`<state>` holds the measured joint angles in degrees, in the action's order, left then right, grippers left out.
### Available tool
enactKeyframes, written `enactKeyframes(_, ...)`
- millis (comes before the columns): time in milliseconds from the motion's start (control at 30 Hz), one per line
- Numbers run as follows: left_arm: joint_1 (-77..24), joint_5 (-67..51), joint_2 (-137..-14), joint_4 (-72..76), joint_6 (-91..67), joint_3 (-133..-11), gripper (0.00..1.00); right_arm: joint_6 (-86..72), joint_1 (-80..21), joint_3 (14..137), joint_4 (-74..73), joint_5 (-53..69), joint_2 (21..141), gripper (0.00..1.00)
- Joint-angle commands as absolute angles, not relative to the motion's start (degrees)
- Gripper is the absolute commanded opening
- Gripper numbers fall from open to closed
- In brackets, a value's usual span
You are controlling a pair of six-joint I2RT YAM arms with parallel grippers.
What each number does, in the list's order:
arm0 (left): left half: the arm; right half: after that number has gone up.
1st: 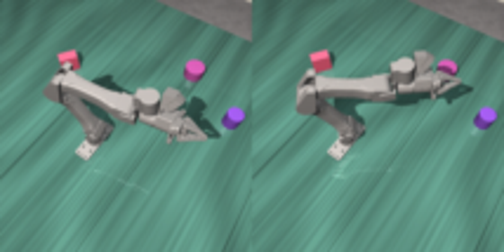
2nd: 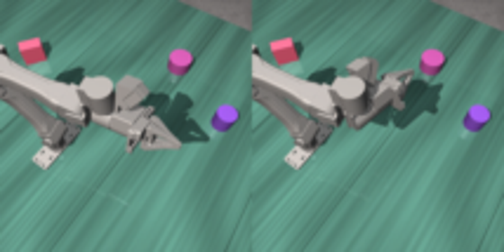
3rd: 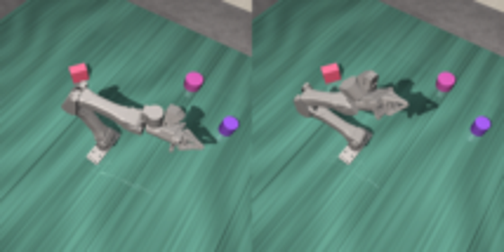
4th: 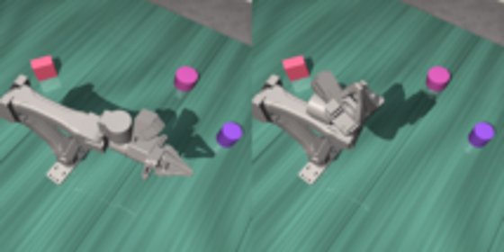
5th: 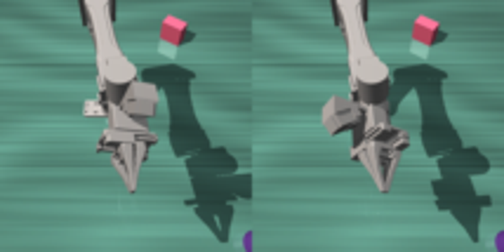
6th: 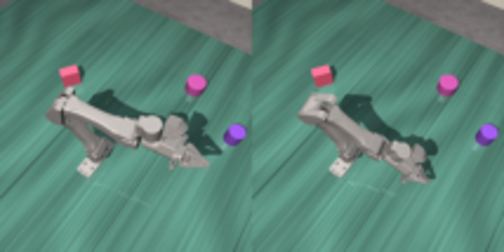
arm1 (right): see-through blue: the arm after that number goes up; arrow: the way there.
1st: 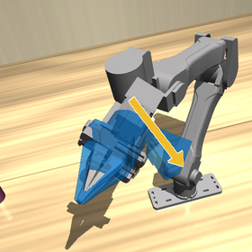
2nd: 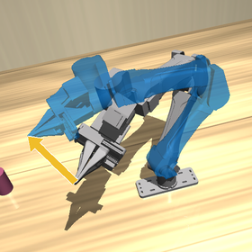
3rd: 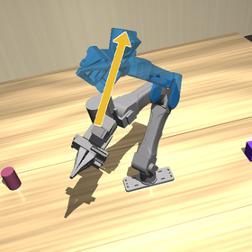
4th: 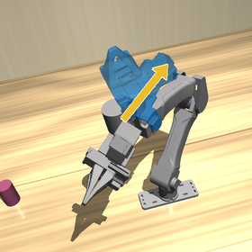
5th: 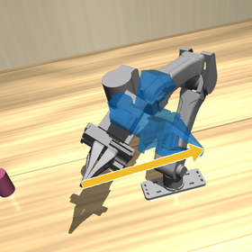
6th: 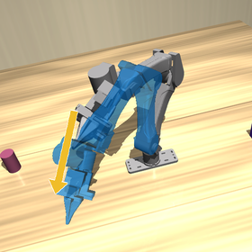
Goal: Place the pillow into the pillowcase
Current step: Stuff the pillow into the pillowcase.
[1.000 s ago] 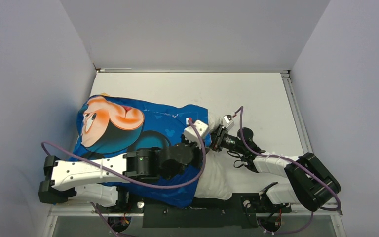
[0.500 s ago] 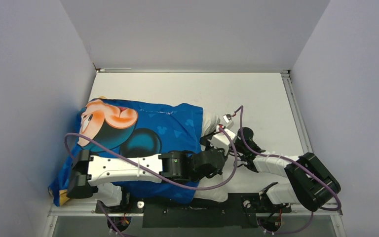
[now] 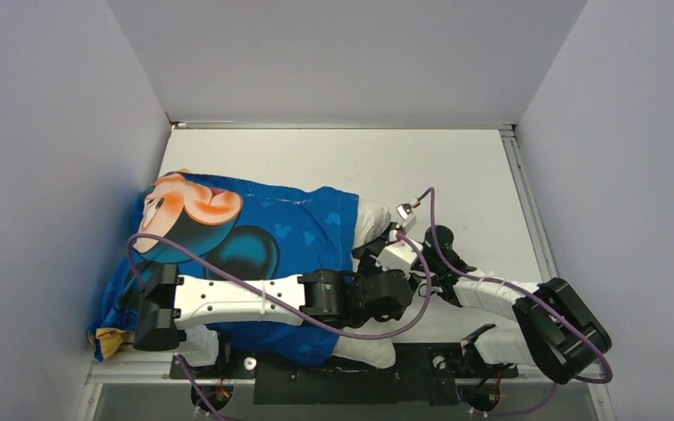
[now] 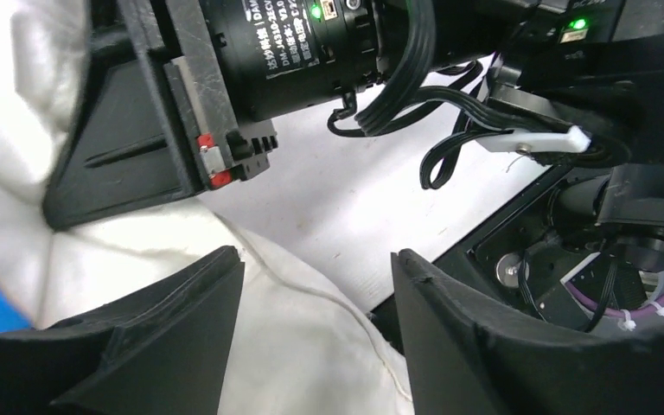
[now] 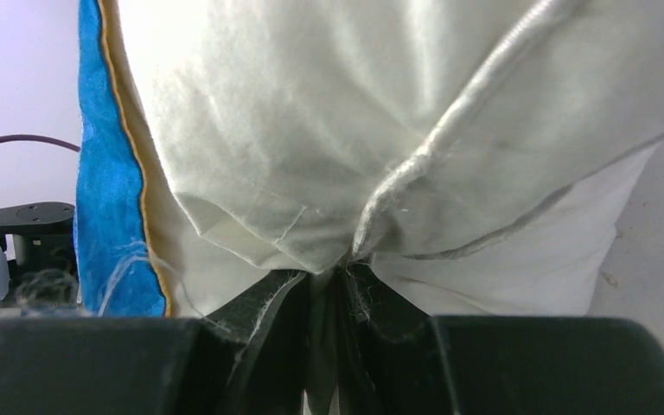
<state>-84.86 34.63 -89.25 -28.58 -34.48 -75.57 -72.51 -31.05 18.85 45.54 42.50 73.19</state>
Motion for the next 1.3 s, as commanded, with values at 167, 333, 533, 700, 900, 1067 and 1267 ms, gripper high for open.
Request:
enactKeyframes(167, -89.10, 48.87, -84.44, -57.21, -43.71, -91.38, 0.75, -70.16, -31.20, 20.24, 41.93, 43.61, 68.11, 0.16)
enactKeyframes(333, -88.09, 53.51, -84.59, -68.47, -51.69, -92.51, 0.78, -69.66, -31.20, 20.00, 41.65, 43.64, 68.14, 0.16)
enactKeyframes(533, -83.25, 50.49, -87.85, -77.54, -58.51, -90.74, 0.75, -69.01, -31.20, 20.52, 40.71, 43.68, 68.26, 0.16)
enactKeyframes(700, -83.73, 49.31, -88.59, -73.81, -55.31, -91.27, 0.35, -68.59, -31.21, 21.15, 39.99, 43.56, 68.14, 0.16)
enactKeyframes(900, -88.42, 48.05, -84.80, -56.17, -43.87, -91.55, 0.11, -68.52, -31.20, 20.99, 40.26, 43.49, 68.34, 0.16)
enactKeyframes(1067, -89.48, 38.63, -77.44, -30.93, -33.37, -83.94, 0.00, -68.81, -31.22, 20.57, 40.59, 43.59, 68.18, 0.16)
enactKeyframes(1267, -89.47, 30.24, -75.87, -16.75, -30.23, -76.08, 0.00, -69.99, -31.13, 20.86, 41.85, 43.85, 68.06, 0.16)
